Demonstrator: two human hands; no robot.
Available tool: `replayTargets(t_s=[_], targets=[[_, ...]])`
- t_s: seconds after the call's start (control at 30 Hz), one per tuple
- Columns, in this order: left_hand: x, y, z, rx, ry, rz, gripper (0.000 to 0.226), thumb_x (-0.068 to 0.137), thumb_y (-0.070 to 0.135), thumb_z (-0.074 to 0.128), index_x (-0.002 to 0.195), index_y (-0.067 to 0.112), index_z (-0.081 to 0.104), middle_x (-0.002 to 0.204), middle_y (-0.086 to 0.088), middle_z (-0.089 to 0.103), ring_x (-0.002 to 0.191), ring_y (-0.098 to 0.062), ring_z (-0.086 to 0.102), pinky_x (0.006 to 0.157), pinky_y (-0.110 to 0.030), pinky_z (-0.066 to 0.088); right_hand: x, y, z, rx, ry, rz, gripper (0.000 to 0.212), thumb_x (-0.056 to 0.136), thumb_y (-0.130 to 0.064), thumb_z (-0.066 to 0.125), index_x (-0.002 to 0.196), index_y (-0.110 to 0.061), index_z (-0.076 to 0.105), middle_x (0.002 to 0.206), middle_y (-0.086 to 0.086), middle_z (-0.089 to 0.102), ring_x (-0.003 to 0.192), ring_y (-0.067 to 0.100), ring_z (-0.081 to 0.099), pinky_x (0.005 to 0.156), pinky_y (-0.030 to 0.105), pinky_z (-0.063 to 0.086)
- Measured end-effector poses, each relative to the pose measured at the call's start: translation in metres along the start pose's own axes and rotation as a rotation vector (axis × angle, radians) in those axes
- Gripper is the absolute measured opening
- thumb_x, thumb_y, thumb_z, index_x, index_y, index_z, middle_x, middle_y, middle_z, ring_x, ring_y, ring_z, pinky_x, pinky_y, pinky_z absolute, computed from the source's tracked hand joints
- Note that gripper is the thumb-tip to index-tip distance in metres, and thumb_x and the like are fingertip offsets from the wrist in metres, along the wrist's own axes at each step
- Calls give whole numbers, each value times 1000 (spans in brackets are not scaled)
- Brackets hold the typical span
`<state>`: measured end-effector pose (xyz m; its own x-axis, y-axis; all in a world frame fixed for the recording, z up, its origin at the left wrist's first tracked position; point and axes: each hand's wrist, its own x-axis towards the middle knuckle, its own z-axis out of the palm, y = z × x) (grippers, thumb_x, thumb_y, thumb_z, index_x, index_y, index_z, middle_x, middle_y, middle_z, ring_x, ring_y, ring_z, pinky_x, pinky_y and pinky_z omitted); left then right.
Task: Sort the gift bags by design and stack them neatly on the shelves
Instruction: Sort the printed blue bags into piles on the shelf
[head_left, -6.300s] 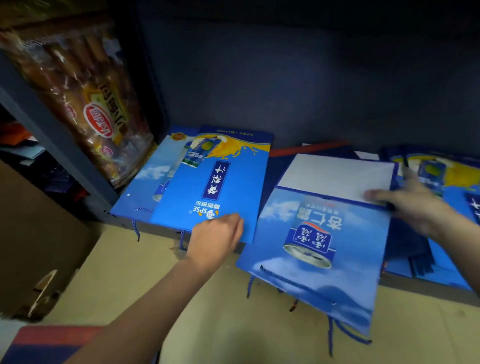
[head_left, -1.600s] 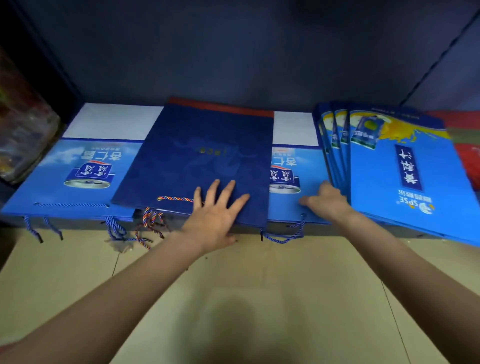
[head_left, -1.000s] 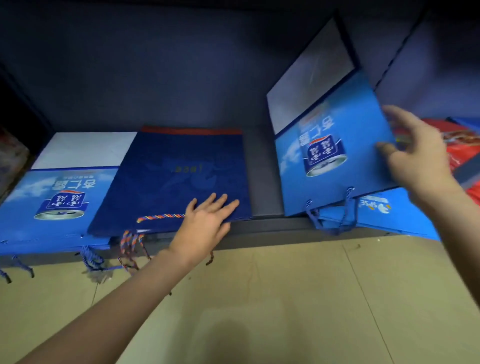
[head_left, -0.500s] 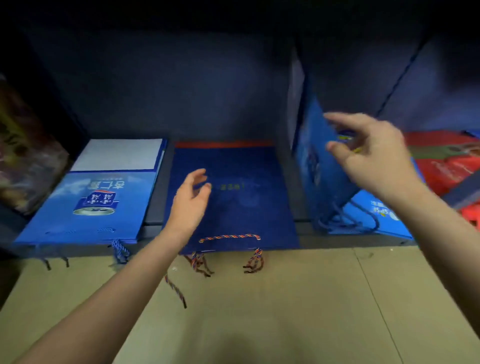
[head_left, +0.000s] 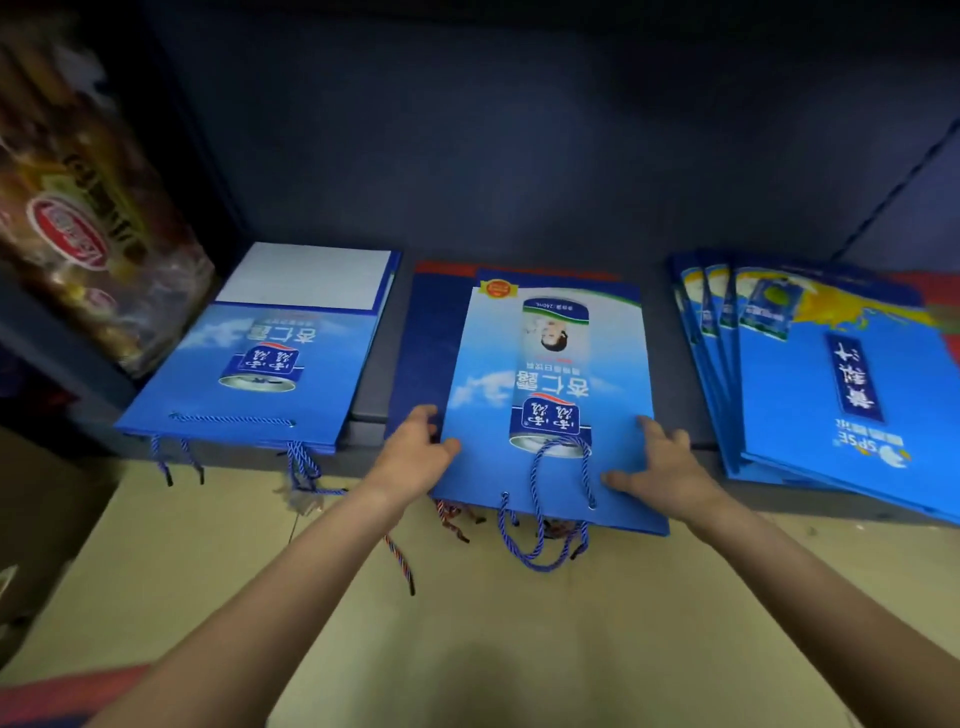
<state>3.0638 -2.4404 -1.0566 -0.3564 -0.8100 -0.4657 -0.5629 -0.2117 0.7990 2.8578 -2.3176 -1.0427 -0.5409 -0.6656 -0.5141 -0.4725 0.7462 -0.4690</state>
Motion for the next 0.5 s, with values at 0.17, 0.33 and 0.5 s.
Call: replayTargets(t_s=[0.17,0.33,0.5], targets=[[2,8,10,13,-29,103,47,90,2,53,134,14,41,115,-1,61,107,-24,57,96,-42,46,0,5,-11,4,145,8,75,82,-26,70,144,-16,28,139,16,30,124,34,42,98,34,36],[10,-6,-36,678,262,222,44,91,23,54,134,20,46,138,-4,45,125,-26,40,101,-36,34,-6,-15,-36,12,374,-120,75,82,-12,69,144,-18,28,139,17,38,125,35,41,98,39,36],[17,-25,-91,1112,217,-146,66,90,49,50,137,8,29,146,-20,26,134,-40,26,103,-46,32,6,-49,-16,261,364,-205,71,80,0,66,139,-25,35,134,15,40,115,31,49,97,32,40]])
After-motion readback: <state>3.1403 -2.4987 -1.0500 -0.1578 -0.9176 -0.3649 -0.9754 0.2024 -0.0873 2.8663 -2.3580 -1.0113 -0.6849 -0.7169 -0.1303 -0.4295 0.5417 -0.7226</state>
